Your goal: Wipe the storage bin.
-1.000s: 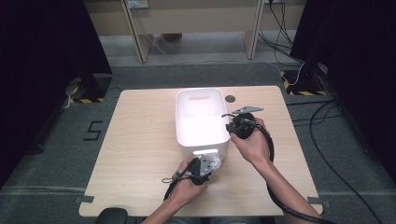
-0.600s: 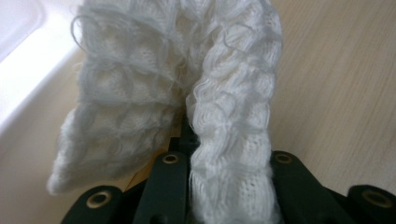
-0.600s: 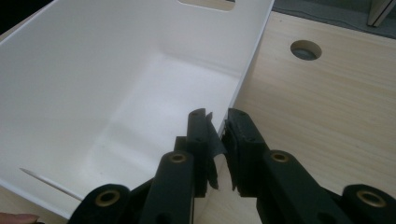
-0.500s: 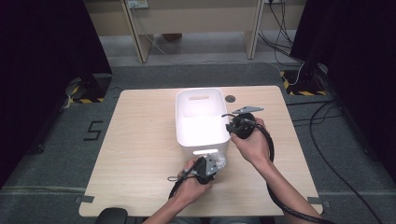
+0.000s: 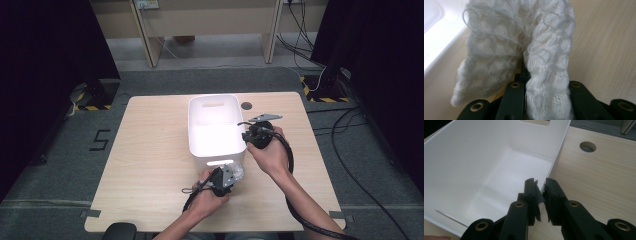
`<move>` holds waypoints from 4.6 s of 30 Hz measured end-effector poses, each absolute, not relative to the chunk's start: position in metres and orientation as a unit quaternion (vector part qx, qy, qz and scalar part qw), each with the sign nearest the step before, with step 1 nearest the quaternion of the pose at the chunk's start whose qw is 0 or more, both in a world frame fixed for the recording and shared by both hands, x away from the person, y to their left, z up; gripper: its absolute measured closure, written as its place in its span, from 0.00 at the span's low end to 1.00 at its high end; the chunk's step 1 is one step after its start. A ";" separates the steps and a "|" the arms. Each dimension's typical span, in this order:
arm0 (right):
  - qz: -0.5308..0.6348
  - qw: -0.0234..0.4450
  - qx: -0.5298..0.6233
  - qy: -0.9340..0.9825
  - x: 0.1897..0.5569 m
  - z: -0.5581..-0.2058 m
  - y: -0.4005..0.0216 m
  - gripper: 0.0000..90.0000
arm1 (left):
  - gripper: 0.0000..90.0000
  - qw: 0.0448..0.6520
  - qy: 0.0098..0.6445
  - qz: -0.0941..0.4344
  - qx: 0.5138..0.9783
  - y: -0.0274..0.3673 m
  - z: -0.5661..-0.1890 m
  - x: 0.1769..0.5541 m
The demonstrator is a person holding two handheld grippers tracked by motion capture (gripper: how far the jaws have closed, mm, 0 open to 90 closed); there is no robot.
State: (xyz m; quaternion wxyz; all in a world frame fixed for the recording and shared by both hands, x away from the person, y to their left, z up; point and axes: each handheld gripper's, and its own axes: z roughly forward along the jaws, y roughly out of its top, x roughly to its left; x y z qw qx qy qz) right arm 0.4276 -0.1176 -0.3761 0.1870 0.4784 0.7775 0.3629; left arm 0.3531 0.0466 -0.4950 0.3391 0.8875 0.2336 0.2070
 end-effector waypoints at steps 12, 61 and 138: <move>0.363 0.187 0.478 0.778 0.427 -0.376 -0.118 0.89 | 0.84 0.343 0.234 0.207 0.886 0.044 -0.492 0.353; 0.364 0.186 0.480 0.776 0.427 -0.376 -0.118 0.90 | 0.84 0.395 0.229 0.241 0.856 0.041 -0.441 0.353; 0.412 0.137 0.468 0.770 0.405 -0.370 -0.116 0.76 | 0.81 0.362 0.439 0.284 0.772 0.257 -0.454 0.327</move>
